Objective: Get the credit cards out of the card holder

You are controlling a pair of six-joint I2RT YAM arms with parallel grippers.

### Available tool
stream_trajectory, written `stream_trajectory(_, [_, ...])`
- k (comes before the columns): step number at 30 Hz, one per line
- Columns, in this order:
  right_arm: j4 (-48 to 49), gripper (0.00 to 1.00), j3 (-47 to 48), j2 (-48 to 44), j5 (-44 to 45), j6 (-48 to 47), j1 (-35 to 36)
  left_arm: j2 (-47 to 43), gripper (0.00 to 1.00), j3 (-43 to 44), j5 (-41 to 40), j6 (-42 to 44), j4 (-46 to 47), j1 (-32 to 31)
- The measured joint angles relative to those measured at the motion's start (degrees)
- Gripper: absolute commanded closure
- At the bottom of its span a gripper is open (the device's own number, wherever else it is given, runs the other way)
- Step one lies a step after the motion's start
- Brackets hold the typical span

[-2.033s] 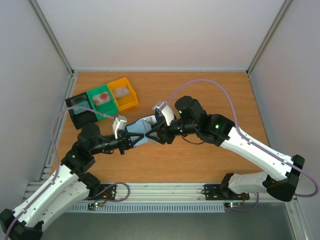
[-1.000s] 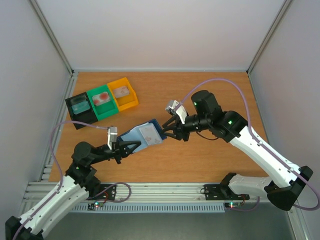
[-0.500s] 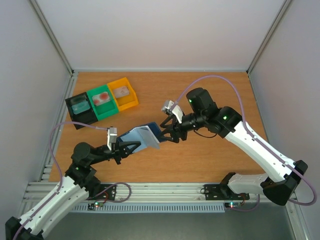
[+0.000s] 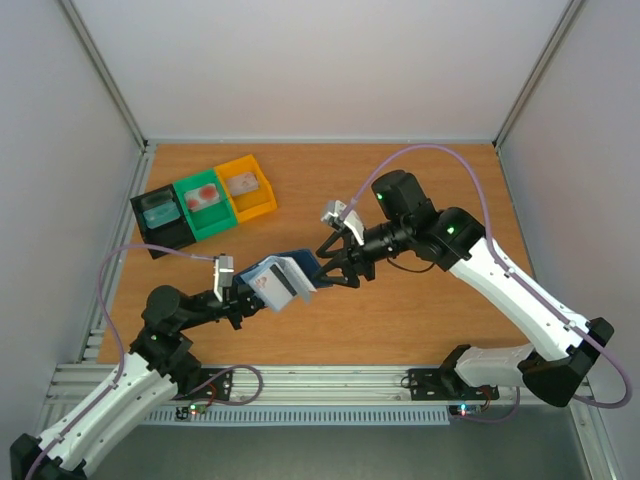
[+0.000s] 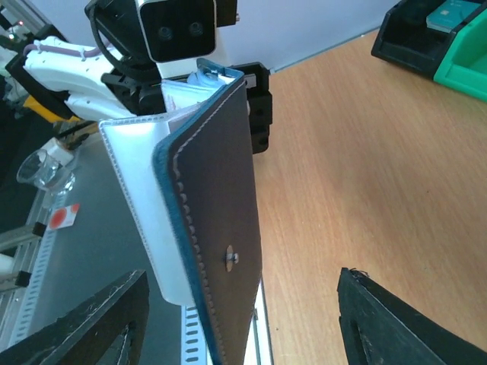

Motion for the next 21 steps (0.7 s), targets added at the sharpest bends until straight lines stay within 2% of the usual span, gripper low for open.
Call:
stream_trajectory(2, [1.18,0.26,-0.28,0.31,-0.13,0.83,0.00,-0.22,1.00,0.00,-0.15,0.02,-0.09,-0.02])
stream_trajectory(6, [2.91,0.27,-0.37,0.31,0.63,2.84,0.33,-0.35,1.00,0.00,-0.31,0.22,-0.24,-0.04])
stream_trajectory(9, [4.42,0.27,-0.76,-0.17,4.50,4.74,1.18,-0.46,1.00,0.00,-0.61,0.22,-0.42,-0.04])
stream_trajectory(15, [6.54,0.38,-3.06,-8.83,15.82,9.14,1.68,-1.29,1.00,0.00,-2.78,1.27,-1.60,-0.61])
stream_trajectory(18, [7.87,0.39,-2.67,-13.09,17.11,10.78,2.71,-1.38,1.00,0.00,-4.57,1.99,-2.69,-0.68])
stream_trajectory(21, [7.67,0.39,-0.07,-12.68,16.17,11.23,8.02,-1.38,1.00,0.00,-5.86,2.60,-3.91,-0.68])
